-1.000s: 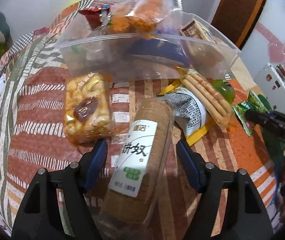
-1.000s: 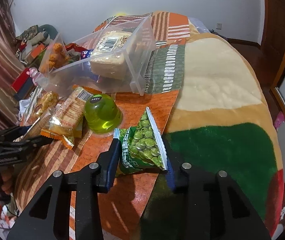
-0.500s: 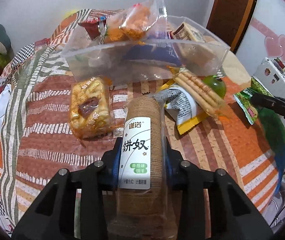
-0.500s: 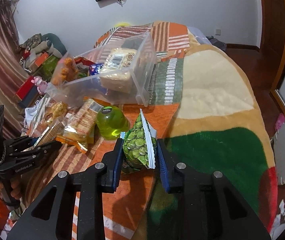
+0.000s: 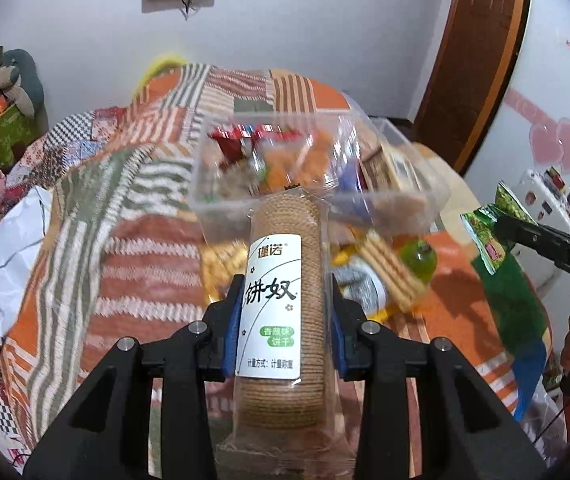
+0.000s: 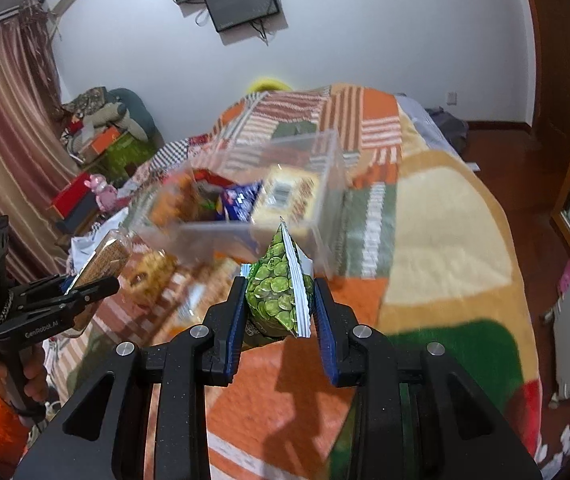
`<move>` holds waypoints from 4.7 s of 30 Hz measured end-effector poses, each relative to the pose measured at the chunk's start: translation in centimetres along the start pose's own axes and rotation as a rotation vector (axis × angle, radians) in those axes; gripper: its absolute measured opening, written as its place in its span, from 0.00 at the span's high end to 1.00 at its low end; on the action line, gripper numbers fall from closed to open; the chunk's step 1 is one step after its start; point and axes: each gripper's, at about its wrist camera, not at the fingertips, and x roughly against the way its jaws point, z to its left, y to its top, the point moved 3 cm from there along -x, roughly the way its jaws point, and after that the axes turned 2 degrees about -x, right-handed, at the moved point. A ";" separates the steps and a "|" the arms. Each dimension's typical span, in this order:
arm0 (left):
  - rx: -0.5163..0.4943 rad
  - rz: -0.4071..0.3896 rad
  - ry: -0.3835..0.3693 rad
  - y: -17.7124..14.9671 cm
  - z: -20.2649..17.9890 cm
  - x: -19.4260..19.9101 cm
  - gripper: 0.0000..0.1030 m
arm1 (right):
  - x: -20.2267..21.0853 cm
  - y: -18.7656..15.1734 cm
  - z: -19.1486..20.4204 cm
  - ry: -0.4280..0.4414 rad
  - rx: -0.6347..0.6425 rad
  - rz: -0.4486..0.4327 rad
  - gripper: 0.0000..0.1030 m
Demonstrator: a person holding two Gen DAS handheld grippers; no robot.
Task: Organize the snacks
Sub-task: 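Lower the cracker roll and pea-snack bag into the clear box and open both tools, then grasp the bread-bun pack with the left tool while the right tool grasps the breadstick pack, then carry both packs into the clear box and open both tools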
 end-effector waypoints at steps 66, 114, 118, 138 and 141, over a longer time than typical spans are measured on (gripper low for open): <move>0.003 -0.071 0.109 9.4 4.9 -5.8 0.27 | -7.8 5.6 5.2 -0.046 0.201 0.032 0.40; 0.028 0.175 0.030 -1.2 4.3 -10.5 0.56 | -9.8 -2.3 5.4 0.072 0.099 0.228 0.57; 0.003 0.178 0.019 -2.4 3.7 -9.2 0.57 | -8.9 -3.0 5.2 0.113 0.085 0.247 0.61; -0.031 0.177 0.062 -4.6 1.9 -7.1 0.57 | -6.8 -3.9 3.5 0.079 0.083 0.231 0.80; -0.037 0.162 0.076 -4.5 1.9 -6.2 0.57 | -6.0 -3.5 3.9 0.076 0.094 0.205 0.80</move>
